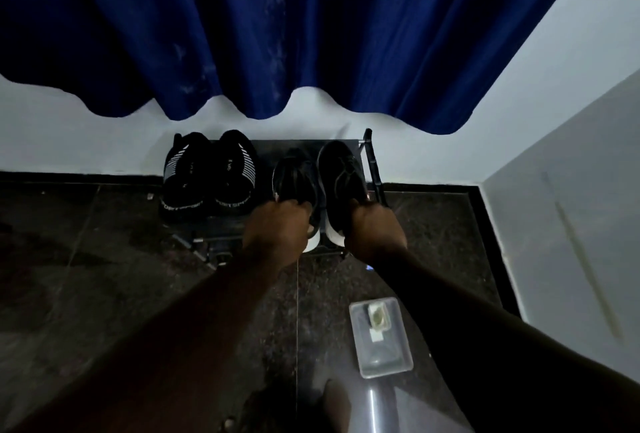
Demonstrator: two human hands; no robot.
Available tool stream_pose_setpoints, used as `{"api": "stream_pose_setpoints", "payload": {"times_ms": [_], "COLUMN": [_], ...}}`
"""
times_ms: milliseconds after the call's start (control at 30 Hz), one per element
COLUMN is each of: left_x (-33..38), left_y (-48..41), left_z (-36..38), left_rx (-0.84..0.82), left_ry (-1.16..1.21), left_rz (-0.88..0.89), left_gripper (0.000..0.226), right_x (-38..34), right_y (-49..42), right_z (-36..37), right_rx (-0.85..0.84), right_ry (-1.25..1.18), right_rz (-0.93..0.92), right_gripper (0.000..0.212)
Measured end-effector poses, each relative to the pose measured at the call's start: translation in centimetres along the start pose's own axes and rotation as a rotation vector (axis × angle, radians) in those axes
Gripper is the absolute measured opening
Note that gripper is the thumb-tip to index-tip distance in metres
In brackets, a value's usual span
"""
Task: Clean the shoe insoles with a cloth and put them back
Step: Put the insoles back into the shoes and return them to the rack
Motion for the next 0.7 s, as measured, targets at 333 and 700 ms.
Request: {"api": "stream_pose_setpoints", "payload": {"times_ms": [333, 700], "left_x": [-0.5, -0.8], "left_y": [-8.0, -9.8], "left_z": [4.6, 10.7], "left_rx": [0.089, 0.020], "left_ry": [-0.115, -0.045], "left_rz": [-0.125, -0.213], "left_gripper": [0.028, 0.028], "right_x": [3.4, 4.6], "right_y": [-9.6, -12.1], "right_z": [4.6, 9.9], "right_rx": [0.003, 0.058], "right_ry": [0.049, -0.077], "right_rz": [-0.048, -0.097], "right_gripper": [0.038, 0.041]}}
Point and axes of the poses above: each hand's wrist, its own y-axis away from the middle knuckle, its own z-axis out of the palm, x = y × z, the point moved 6 cm from there along -y, towards the middle knuckle, and after that the axes turned 5 degrees about z, right-handed, at the moved point
